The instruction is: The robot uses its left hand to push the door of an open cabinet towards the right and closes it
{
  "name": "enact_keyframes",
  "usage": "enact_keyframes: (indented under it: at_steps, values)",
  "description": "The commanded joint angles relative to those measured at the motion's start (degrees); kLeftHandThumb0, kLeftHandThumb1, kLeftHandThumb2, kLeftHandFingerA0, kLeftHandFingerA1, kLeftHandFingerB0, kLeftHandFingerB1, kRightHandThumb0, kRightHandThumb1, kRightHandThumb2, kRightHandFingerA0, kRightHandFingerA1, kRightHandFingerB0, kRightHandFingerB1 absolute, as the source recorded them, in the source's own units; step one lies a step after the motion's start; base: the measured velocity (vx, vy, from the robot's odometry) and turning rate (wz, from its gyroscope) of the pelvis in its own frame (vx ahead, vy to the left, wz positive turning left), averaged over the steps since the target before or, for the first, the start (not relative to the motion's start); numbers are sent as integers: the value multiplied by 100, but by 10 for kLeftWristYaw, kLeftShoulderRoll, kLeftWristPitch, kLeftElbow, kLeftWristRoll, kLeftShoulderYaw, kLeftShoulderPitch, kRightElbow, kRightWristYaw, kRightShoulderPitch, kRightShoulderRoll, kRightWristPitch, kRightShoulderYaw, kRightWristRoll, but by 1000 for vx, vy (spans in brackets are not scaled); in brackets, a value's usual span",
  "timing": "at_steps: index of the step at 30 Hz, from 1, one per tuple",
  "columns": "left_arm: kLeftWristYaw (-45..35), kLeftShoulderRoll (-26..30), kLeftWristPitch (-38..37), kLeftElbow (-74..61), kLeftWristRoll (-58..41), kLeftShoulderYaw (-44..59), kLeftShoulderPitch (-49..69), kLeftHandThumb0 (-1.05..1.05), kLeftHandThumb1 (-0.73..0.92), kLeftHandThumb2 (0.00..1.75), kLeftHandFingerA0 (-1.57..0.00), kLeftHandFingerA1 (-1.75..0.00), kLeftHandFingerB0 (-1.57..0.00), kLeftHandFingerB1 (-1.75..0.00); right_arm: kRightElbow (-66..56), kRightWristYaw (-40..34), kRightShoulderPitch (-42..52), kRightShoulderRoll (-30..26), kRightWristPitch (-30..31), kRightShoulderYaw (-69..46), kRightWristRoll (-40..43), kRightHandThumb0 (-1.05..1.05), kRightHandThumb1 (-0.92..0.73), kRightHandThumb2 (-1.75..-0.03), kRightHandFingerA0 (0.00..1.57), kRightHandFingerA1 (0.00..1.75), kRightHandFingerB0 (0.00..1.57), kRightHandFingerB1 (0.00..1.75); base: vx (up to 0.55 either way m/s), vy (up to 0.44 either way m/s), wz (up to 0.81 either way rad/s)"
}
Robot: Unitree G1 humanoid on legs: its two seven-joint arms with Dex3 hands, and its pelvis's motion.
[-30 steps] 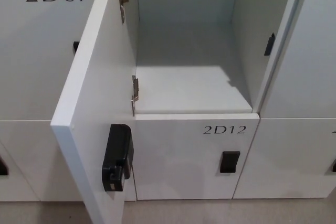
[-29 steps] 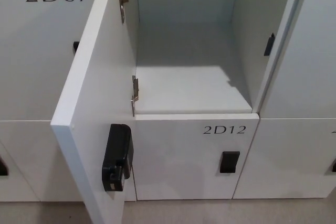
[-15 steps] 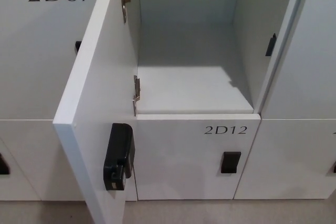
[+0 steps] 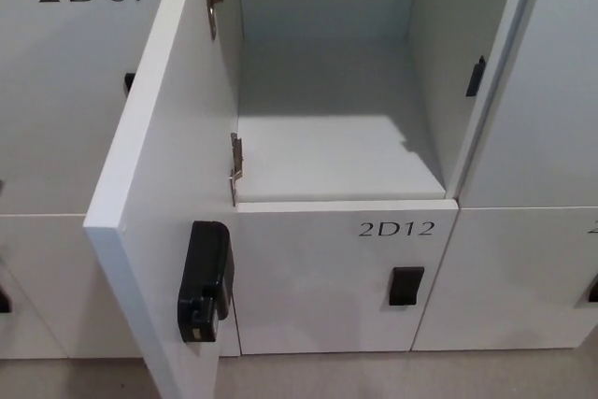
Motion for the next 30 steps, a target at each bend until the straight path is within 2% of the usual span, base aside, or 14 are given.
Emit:
enact_keyframes:
  at_steps: [1,5,6,10,11,13,14,15,16,17,19,20,21,30]
  values:
    - [-26,-98,19,-22,233,-229,-127,-76,92,70,-35,-32,-30,-31,2,-19,-5,0,-15,-4,1,-52,-66,-96,37,53,37,51,0,0,0]
    - [-33,-197,43,-30,260,-301,-141,-76,92,71,-34,-32,-27,-30,-2,-19,-2,-5,-26,-1,-2,-50,-66,-97,38,53,38,52,0,0,0]
    - [-19,-238,39,-30,275,-332,-137,-73,78,113,-35,-51,-17,-41,-3,-19,-3,-6,-27,-1,-2,-50,-66,-97,38,53,37,51,0,0,0]
    - [-29,-303,37,-43,274,-372,-136,-77,83,115,-34,-50,-19,-42,-3,-19,-5,-1,-26,-5,4,-50,-65,-96,38,53,37,51,0,0,0]
    - [-37,-345,32,-57,263,-382,-137,-73,82,114,-35,-51,-21,-43,-3,-21,-6,3,-26,-10,9,-44,-76,-63,49,39,48,37,13,-3,8]
    - [-43,-386,30,-71,249,-390,-139,-73,82,114,-35,-51,-21,-43,-3,-26,-6,6,-25,-15,13,-44,-76,-63,49,39,48,37,27,-2,8]
    - [-46,-421,23,-99,242,-401,-140,-61,92,69,-40,-34,-39,-33,-3,-28,-6,11,-32,-18,16,-41,-75,-63,48,39,47,38,35,-2,9]
    - [-47,-454,17,-131,235,-414,-141,-61,92,69,-40,-34,-39,-33,-4,-29,-7,18,-42,-21,19,-41,-75,-63,48,39,47,38,21,0,8]
    - [-77,-508,11,-189,216,-438,-149,-40,90,66,-42,-53,-40,-47,-4,-29,-4,21,-47,-17,16,-50,-64,-95,38,53,31,49,0,0,0]
    - [-118,-613,5,-316,151,-493,-156,105,43,107,-130,-112,-117,-104,-4,-31,10,27,-52,-10,10,-50,-64,-95,38,53,31,49,0,0,0]
    - [-132,-683,5,-409,95,-533,-152,105,43,107,-130,-112,-117,-104,-4,-35,22,31,-56,-8,8,-50,-64,-95,38,53,31,49,0,0,0]
    - [-139,-712,21,-456,72,-541,-165,90,34,102,-157,-121,-144,-114,-4,-37,21,32,-56,-8,8,-50,-64,-95,38,53,31,49,0,0,0]
    - [-141,-736,25,-476,73,-530,-193,25,-28,66,-139,-110,-133,-107,-4,-38,22,32,-56,-8,8,-50,-64,-95,38,53,31,49,0,0,0]
    - [-131,-799,38,-466,104,-518,-201,25,-28,66,-139,-110,-133,-107,1,-24,46,13,-61,-6,3,-50,-64,-95,38,53,31,49,13,-4,-2]
